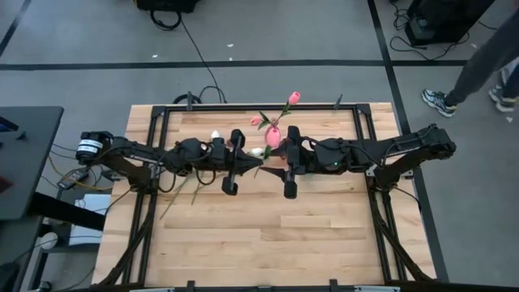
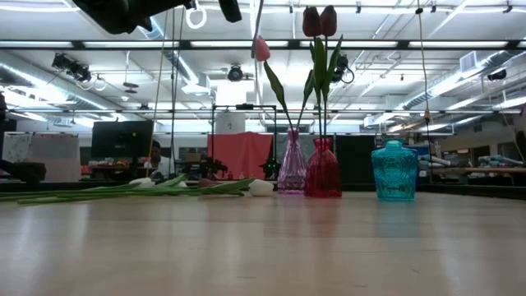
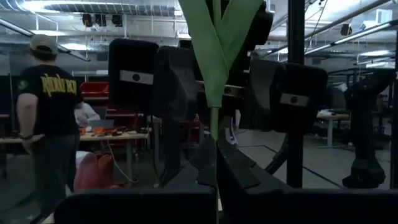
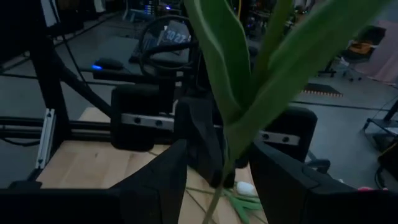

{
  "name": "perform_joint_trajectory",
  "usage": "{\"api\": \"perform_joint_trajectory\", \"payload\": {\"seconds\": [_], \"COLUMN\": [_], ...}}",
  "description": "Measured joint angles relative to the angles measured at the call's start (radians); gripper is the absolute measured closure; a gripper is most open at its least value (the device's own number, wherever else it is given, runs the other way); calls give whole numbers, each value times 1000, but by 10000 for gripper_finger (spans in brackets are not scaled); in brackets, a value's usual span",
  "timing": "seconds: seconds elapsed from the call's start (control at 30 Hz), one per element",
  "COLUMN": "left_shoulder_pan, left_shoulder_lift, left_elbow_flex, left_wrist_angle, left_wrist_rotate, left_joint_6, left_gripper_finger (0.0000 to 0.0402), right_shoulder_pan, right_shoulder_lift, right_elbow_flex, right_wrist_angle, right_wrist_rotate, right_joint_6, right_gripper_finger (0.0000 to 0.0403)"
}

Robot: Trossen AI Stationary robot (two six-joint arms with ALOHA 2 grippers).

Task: Sort flowers into vase by color
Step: Put the pink flower into the pink vase

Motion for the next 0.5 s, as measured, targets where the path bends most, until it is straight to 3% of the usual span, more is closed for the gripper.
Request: {"api": "perform_joint_trajectory", "payload": {"seconds": [0.13,0.37,0.5], "left_shoulder_pan": [0,1,2], "left_shoulder_lift": [0,0,-1], "left_elbow_flex": [-2,-2,-2], "left_wrist_angle": [-1,-34,-55], "left_wrist_rotate": [0,0,-3], "left_joint_6": [21,46,74], "left_gripper_finger": [397,384,342], "right_shoulder_pan": [-4,-25,-38], "right_shoulder_lift": [0,0,0], "right_elbow_flex": [0,0,0], "right_wrist_angle": [18,13,1], "right_wrist_rotate": [2,-4,2], "right_joint_6": [-14,-21,-19], "right_gripper_finger": [252,379,375]}}
